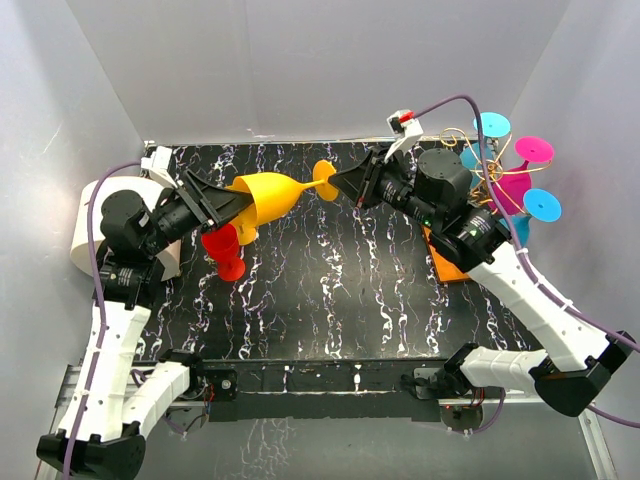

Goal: Take the wine glass off the wine glass rack

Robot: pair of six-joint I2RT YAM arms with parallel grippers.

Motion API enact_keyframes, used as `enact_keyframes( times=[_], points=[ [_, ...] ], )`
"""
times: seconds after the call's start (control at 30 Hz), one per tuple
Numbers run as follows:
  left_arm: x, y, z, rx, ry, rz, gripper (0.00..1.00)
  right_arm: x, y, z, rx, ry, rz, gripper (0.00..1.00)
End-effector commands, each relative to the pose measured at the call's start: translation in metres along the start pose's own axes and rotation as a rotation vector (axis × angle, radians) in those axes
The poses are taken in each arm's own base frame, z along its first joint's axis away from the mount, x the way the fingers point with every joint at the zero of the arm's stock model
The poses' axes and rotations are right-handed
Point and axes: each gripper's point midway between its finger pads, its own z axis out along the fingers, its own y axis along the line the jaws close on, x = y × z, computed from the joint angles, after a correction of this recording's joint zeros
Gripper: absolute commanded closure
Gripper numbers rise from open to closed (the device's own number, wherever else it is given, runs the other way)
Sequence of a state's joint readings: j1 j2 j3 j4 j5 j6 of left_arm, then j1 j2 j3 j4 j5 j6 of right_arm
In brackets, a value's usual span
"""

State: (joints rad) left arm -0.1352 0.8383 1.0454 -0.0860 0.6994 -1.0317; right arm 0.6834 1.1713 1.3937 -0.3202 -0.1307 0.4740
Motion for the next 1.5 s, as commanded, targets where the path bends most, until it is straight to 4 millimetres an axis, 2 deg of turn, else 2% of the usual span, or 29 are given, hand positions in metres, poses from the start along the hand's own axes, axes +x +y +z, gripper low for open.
enact_keyframes(
  times=[0.0,0.33,0.4,0.53,0.57,0.63,0.7,0.83,0.97,1.23,1.47],
  points=[
    [0.004,-0.005,-0.006,-0.026,0.02,0.032,0.52,-0.028,0.021,-0.007,-0.09,-0.109,0.015,1.0],
    [0.001,0.012,0.002,-0.139,0.058,0.049,0.98,-0.016,0.006,0.0,-0.041,-0.101,-0.014,0.99],
    [-0.001,0.017,0.004,-0.175,0.064,0.053,1.0,-0.016,0.001,-0.002,-0.02,-0.104,-0.035,0.83],
    [-0.012,0.031,0.006,-0.28,0.059,0.09,1.0,-0.025,-0.009,-0.014,0.046,-0.142,-0.083,0.37],
    [-0.016,0.034,0.005,-0.312,0.054,0.103,1.0,-0.027,-0.012,-0.018,0.063,-0.156,-0.099,0.29],
    [-0.023,0.045,0.006,-0.38,0.053,0.124,1.0,-0.036,-0.017,-0.028,0.104,-0.187,-0.127,0.17],
    [-0.029,0.057,0.008,-0.445,0.066,0.143,1.0,-0.044,-0.021,-0.039,0.14,-0.219,-0.152,0.1],
    [-0.038,0.098,0.015,-0.627,0.142,0.172,1.0,-0.056,-0.027,-0.059,0.194,-0.264,-0.188,0.07],
    [-0.053,0.134,0.027,-0.766,0.206,0.21,1.0,-0.061,-0.029,-0.069,0.22,-0.28,-0.209,0.06],
    [-0.108,0.178,0.059,-0.947,0.187,0.31,1.0,-0.061,-0.03,-0.076,0.23,-0.277,-0.221,0.04],
    [-0.126,0.221,0.073,-1.079,0.248,0.365,1.0,-0.057,-0.028,-0.076,0.214,-0.265,-0.222,0.02]
  ],
)
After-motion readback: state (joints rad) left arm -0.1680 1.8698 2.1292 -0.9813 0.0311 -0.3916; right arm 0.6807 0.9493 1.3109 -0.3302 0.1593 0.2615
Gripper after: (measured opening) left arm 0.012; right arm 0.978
